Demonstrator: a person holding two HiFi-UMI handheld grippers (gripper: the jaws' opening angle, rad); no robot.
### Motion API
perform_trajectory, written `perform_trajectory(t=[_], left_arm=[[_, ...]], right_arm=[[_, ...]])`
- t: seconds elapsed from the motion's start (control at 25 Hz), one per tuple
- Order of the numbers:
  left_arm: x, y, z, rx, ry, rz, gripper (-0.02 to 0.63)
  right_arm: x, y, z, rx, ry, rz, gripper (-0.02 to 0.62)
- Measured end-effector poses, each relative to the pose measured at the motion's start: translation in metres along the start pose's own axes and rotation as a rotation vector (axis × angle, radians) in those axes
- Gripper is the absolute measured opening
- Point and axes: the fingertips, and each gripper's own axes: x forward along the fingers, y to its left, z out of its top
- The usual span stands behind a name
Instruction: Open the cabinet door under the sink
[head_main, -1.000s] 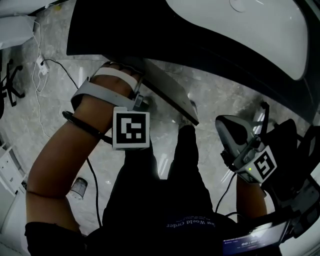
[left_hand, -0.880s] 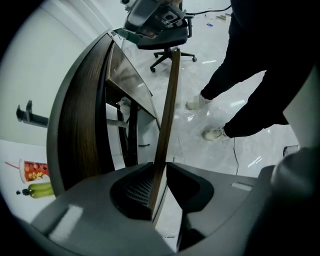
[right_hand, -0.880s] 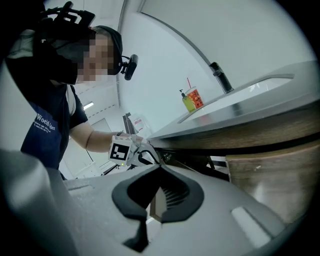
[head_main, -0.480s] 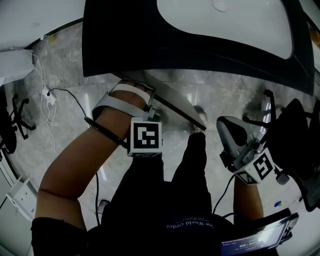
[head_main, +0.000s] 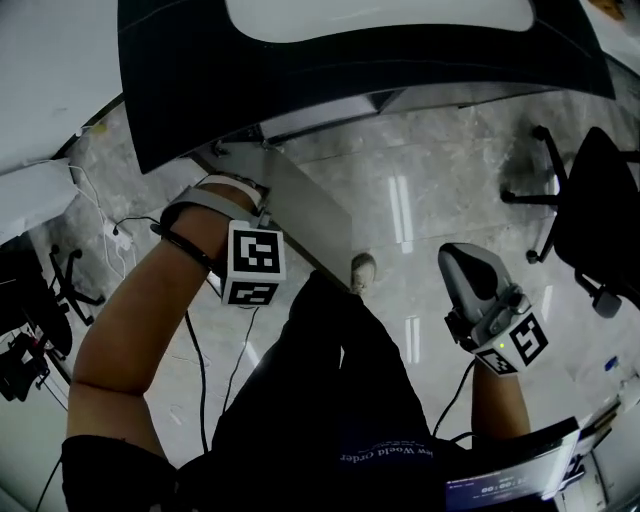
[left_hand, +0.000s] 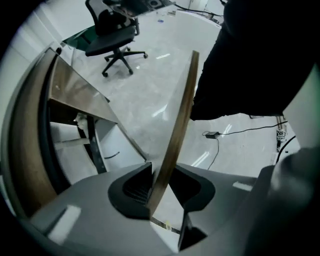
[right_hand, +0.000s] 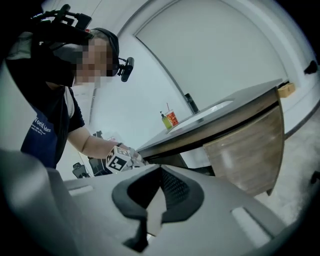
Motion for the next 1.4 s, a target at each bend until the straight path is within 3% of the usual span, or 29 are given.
perform_trajectory(t=[0.12, 0.36, 0.56, 0.84, 1.04, 1.4], left_arm=[[0.017, -0.024, -0.007, 0.038, 0.035, -0.093, 0.134], [0.02, -0.039, -0.018, 0.131, 0.077, -0.083, 0.144], [0.02, -0.047, -0.02, 0.152, 0.056, -0.085, 0.146], [0.021, -0.053, -0.022, 0.226, 0.014, -0.119, 0.15], [0.024, -0.063, -0.026, 0.313, 0.009, -0.123, 0.152], [0.027, -0.079, -0.041, 0.476, 0.015, -0.11, 0.155]], right_arm=[[-0.026, 0.005, -0.013, 0.007, 0.001, -0.022, 0.002], [-0.055, 0.014, -0.04, 0.047, 0.001, -0.07, 0.002], [-0.039, 0.035, -0.045, 0.043, -0.012, -0.064, 0.002], [-0.013, 0.073, -0.031, 0.031, -0.032, -0.137, 0.002], [0.008, 0.099, -0.024, 0.031, -0.045, -0.187, 0.002], [0.041, 0.135, -0.026, 0.083, -0.162, -0.303, 0.002]])
